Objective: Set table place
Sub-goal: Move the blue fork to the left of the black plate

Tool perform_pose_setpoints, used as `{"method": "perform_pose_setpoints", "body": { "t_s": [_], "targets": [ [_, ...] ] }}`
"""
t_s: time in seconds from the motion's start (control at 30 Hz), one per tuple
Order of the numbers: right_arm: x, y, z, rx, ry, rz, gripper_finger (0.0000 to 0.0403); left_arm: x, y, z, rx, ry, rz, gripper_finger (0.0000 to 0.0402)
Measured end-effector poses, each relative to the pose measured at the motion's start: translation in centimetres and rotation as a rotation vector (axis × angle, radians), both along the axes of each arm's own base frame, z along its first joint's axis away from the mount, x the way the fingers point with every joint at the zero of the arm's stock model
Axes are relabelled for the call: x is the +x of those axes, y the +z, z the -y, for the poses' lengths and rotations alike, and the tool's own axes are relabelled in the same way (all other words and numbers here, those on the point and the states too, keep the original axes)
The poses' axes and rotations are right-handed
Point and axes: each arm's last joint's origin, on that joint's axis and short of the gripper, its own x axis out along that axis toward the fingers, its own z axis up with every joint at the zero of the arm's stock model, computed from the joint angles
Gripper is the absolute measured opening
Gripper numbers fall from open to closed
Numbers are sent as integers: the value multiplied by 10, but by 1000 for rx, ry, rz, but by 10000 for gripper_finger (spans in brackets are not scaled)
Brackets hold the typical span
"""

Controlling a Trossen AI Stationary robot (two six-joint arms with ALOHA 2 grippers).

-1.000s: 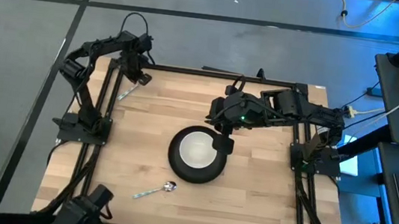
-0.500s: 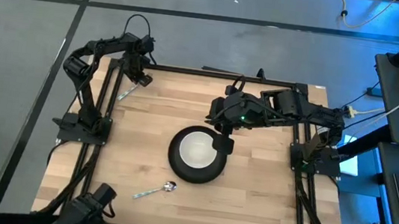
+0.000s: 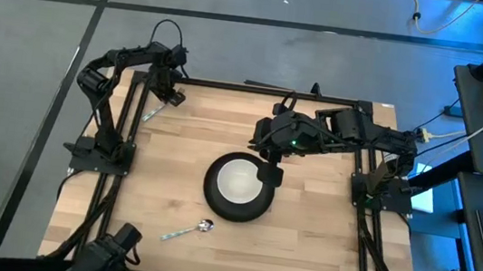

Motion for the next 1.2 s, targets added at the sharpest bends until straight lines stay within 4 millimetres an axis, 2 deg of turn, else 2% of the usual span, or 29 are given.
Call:
{"method": "perform_pose_setpoints", "body": {
  "t_s": [0.2, 0.5, 0.7, 0.87, 1.2],
  "targets": [
    [0, 0, 0, 0, 0, 0, 58, 2, -6, 0, -44, 39, 29, 87],
    [0, 0, 0, 0, 0, 0, 58, 0, -6, -2, 4, 131, -36, 87],
    [0, 0, 0, -1, 0, 0, 58, -1, -6, -2, -11, 140, -14, 87],
    [0, 0, 0, -1, 0, 0, 58, 1, -22, -3, -95, 175, -14, 87],
    [0, 0, 0, -1, 1, 0, 58, 10, -22, -3, -86, 133, -67, 79]
  ]
}}
